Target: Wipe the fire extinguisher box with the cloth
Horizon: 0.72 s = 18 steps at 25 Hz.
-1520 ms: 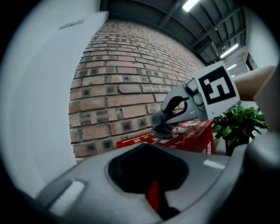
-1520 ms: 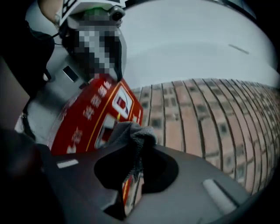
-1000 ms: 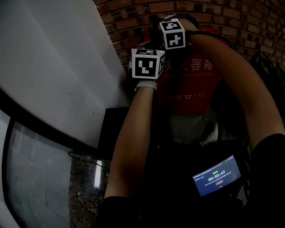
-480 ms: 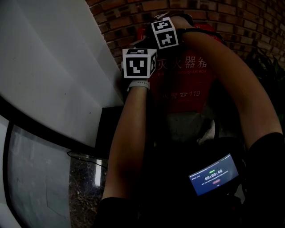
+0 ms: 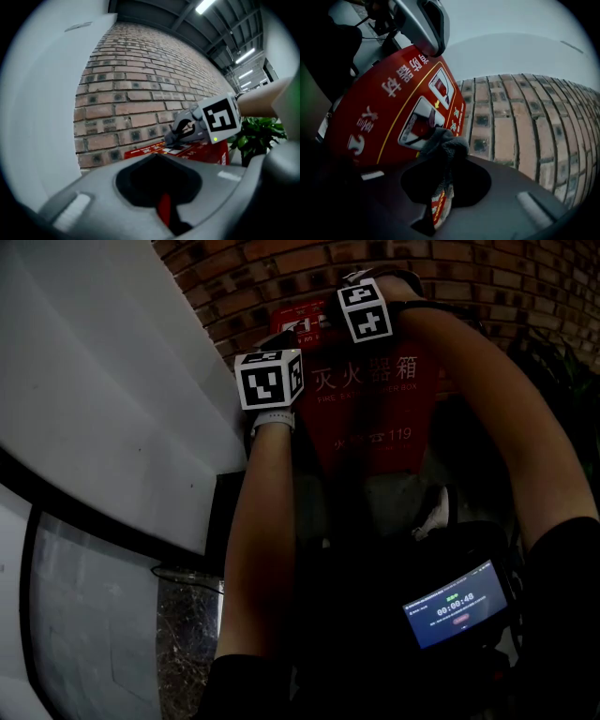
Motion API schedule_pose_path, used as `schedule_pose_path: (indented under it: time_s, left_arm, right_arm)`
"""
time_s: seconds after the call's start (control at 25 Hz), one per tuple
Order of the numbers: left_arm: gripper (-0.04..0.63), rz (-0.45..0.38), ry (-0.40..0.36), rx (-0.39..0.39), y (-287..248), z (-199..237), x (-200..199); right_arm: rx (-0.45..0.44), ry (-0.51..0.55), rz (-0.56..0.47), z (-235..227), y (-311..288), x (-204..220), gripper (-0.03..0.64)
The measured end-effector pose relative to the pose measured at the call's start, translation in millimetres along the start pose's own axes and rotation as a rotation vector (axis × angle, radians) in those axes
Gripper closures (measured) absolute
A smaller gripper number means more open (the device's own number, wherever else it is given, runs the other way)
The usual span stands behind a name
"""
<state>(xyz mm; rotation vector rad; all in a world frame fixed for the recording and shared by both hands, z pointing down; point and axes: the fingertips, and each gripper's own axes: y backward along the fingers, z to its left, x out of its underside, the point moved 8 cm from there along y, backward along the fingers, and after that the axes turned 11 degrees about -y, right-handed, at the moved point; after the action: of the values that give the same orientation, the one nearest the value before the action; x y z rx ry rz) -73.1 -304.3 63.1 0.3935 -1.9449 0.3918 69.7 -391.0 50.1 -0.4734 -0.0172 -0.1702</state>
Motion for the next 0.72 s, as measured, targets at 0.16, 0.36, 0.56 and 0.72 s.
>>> schedule_pose_path:
  time_s: [0.16,0.36,0.56,0.72]
  left_arm:
    - [0.594,0.005,-0.001,-0.012,1.0,-0.8,0.0]
    - [0.594,0.017,-0.006,-0.019,0.4,-2.0,-1.9]
    - [0.594,0.027,-0.003,-0.024,-0.6,-1.2,-0.9]
    - [0.594,0.031,-0.002,-0.027,-1.0,-1.2,-0.6]
  right_arm:
    - [0.000,-0.040,0.012,2.7,9.8,27.9,0.586]
    - [0.007,-0.050,0.028,5.6,21.4,56.5,0.586]
    - [0.009,-0.060,0.049,8.4,28.5,78.8,0.586]
    - [0.009,-0.081,0.067,9.9,33.4,97.2,0.586]
